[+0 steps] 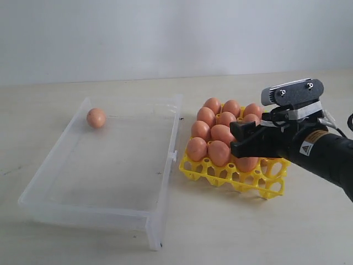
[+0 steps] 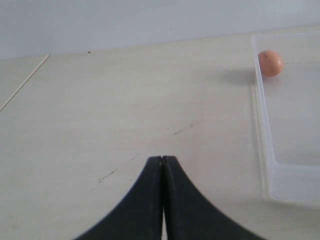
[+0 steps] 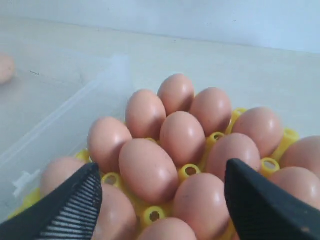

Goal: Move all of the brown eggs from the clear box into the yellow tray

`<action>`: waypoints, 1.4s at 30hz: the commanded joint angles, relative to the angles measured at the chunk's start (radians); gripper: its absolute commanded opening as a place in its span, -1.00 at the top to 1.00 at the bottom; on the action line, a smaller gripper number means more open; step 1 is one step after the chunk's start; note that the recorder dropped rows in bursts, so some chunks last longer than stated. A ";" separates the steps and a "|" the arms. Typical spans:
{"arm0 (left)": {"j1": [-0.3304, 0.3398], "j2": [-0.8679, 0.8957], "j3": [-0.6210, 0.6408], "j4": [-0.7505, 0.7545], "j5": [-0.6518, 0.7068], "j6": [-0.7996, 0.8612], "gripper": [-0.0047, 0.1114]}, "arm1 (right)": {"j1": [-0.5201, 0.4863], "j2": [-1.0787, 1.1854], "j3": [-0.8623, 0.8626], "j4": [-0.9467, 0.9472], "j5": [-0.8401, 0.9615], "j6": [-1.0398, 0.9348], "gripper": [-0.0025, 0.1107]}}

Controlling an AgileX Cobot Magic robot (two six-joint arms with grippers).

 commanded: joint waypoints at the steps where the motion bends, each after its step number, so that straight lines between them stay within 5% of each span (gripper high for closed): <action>1: -0.006 -0.006 -0.004 -0.002 -0.006 -0.005 0.92 | -0.002 -0.053 -0.006 -0.007 -0.001 0.062 -0.22; 7: -0.006 -0.006 -0.004 -0.002 -0.006 -0.005 0.92 | 0.001 -0.123 -0.075 -0.060 0.008 0.152 -0.09; 16: -0.006 -0.006 -0.004 -0.002 -0.006 -0.005 0.92 | 0.001 -0.127 -0.350 -0.203 0.495 0.291 0.57; 23: -0.006 -0.006 -0.004 -0.002 -0.006 -0.005 0.92 | 0.061 -0.106 -0.515 -0.261 0.612 0.275 0.90; 32: -0.006 -0.006 -0.004 -0.002 -0.006 -0.005 0.92 | 0.219 0.016 -0.755 -0.288 0.770 0.275 0.81; 42: -0.006 -0.006 -0.004 -0.002 -0.006 -0.005 0.92 | 0.293 0.247 -1.065 -0.079 0.967 0.182 0.00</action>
